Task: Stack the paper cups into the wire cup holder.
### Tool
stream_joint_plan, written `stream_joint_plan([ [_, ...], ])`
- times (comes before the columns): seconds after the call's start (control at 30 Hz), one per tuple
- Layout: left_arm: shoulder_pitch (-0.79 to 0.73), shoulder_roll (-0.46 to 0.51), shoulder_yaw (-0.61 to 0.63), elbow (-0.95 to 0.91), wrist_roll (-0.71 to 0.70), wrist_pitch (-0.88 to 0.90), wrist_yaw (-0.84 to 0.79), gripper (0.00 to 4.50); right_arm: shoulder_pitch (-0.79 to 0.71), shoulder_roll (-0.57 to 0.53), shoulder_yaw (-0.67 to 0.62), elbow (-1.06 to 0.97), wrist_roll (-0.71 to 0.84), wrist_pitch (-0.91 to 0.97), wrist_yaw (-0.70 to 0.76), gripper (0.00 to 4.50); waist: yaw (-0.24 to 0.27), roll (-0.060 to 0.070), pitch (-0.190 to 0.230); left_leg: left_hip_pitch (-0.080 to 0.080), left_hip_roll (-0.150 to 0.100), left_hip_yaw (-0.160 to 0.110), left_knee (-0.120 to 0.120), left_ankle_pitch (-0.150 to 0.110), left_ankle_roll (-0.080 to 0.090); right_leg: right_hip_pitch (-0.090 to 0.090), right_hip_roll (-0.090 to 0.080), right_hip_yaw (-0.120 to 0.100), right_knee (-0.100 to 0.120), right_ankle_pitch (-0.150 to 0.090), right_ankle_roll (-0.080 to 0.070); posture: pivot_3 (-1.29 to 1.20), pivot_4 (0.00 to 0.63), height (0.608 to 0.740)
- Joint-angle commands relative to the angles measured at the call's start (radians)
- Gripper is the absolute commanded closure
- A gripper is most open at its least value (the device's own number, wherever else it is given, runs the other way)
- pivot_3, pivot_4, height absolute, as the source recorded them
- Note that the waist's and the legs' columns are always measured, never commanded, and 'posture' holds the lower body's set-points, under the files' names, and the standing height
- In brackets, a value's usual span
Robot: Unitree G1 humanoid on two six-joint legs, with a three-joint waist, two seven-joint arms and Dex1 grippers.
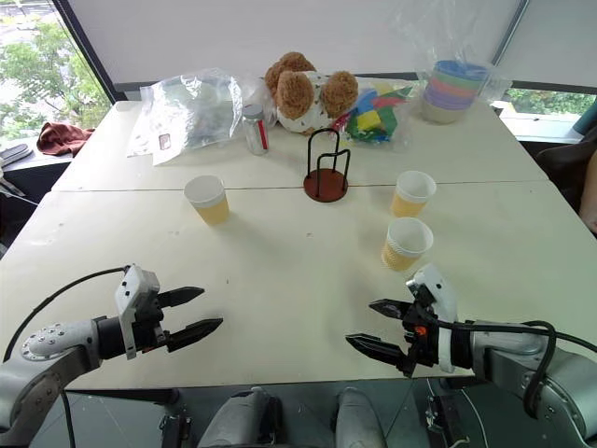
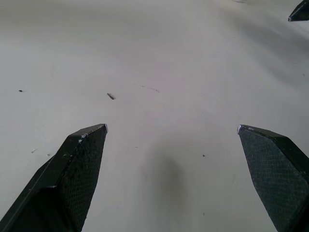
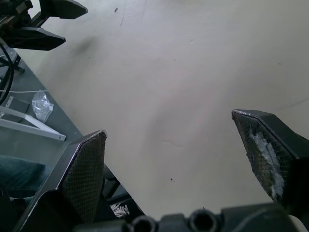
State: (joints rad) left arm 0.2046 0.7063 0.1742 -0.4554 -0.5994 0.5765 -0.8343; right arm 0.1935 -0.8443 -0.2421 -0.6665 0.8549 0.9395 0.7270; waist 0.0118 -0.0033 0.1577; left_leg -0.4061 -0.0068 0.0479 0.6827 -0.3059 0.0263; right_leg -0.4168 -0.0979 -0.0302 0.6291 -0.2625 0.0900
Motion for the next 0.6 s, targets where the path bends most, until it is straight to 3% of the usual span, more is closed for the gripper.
stream_joint_plan([
  [0.03,-0.001,-0.002,0.012,-0.025,-0.002,-0.017,0.002,0.03,0.014,0.005,-0.013,-0.042,0.026,-0.001,-0.011,0.0,0.001,0.0,0.0,0.0,0.0,0.0,0.0,0.0,0.0,0.0,0.0,0.0,0.0,0.0,0.0,0.0,0.15,0.74],
  [0.6,-0.084,-0.008,-0.009,0.011,0.011,-0.011,0.005,0.03,-0.018,0.025,0.002,-0.041,0.057,0.004,-0.058,0.0,0.0,0.0,0.0,0.0,0.0,0.0,0.0,0.0,0.0,0.0,0.0,0.0,0.0,0.0,0.0,0.0,0.15,0.74],
])
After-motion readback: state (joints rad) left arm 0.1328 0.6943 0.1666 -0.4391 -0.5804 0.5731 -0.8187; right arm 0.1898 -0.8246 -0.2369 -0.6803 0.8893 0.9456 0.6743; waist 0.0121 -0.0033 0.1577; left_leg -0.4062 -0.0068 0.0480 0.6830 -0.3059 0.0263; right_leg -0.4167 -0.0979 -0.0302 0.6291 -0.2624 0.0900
